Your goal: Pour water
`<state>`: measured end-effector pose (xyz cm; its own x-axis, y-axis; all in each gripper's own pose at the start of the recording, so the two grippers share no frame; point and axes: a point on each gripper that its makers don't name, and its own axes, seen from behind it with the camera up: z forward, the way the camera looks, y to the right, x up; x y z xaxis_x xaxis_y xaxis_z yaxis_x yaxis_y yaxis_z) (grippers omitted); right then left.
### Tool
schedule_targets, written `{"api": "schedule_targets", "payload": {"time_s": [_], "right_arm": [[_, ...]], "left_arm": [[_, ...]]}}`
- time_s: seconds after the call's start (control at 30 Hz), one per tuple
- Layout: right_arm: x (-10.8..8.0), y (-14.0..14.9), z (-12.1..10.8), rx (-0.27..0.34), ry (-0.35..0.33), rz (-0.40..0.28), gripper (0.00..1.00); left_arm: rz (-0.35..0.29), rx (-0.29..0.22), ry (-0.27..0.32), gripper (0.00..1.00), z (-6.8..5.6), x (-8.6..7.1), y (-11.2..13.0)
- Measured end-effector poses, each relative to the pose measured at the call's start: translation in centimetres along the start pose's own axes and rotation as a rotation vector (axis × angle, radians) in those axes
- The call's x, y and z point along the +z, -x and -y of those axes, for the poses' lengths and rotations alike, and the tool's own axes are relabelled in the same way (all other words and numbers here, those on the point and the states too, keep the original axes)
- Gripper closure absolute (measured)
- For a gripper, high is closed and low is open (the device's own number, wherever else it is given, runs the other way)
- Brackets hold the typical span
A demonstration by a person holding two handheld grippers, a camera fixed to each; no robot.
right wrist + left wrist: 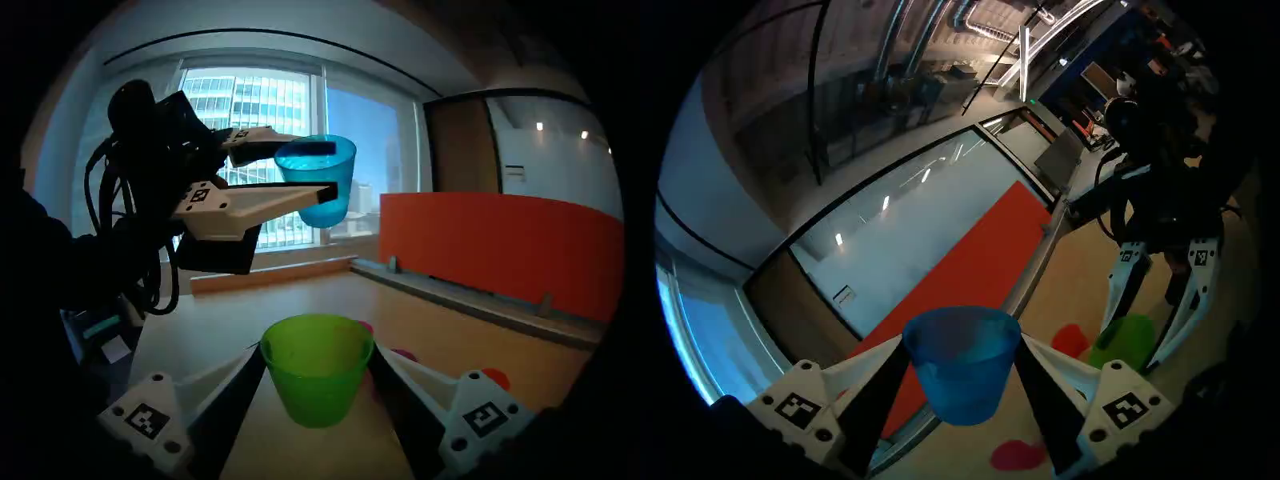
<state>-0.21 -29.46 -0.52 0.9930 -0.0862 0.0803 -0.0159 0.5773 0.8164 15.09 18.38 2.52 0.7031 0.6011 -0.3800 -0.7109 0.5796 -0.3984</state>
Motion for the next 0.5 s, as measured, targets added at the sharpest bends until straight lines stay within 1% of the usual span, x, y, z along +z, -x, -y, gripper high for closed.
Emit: {"api": "schedule_targets", "payload": {"time_s": [0.2, 0.5], "right_arm": [[0.1, 0.1, 0.2, -0.001, -0.005, 0.003, 0.08], [0.3, 0.0, 0.3, -0.003, -0.01, 0.004, 0.08]], "left_arm": [[-0.007, 0.06, -0.009, 0.14, 0.3, 0.2, -0.4], [-0.019, 0.139, -0.017, 0.14, 0.4, 0.5, -1.3]]}}
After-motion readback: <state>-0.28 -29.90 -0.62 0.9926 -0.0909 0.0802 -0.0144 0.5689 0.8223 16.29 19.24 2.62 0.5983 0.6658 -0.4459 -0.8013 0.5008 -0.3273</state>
